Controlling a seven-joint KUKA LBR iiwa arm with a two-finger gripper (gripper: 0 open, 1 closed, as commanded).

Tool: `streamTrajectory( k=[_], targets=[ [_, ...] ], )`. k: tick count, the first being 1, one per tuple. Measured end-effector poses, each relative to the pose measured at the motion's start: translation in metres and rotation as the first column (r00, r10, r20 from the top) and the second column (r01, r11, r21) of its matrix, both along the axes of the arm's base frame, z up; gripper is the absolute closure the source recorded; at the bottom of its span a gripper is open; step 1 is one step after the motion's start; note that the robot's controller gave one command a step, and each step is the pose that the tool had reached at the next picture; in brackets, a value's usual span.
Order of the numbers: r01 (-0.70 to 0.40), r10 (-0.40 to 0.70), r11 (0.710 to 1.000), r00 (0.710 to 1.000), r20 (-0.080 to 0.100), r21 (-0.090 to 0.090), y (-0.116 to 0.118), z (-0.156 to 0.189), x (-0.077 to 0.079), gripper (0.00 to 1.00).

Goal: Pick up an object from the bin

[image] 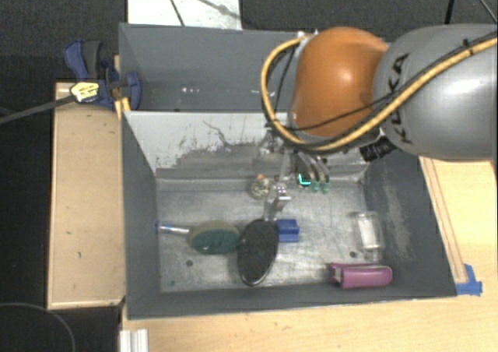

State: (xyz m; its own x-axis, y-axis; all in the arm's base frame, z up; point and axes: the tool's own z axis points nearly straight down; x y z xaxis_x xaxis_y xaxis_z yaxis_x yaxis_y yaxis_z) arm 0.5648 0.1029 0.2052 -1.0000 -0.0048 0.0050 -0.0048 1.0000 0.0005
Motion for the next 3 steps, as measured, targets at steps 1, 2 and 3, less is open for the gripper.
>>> streamTrajectory(
  k=[1,2,3],
  targets=[
    [-0.121,0.121,0.993,0.993,0.001,-0.001,-0.03,-0.097,-0.028,0.0],
    [-0.117,0.117,0.993,0.993,0.004,-0.001,-0.029,-0.092,-0.027,1.0],
    [-0.45,0.45,0.893,0.892,0.047,-0.012,0.041,-0.105,-0.06,1.0]
  ],
)
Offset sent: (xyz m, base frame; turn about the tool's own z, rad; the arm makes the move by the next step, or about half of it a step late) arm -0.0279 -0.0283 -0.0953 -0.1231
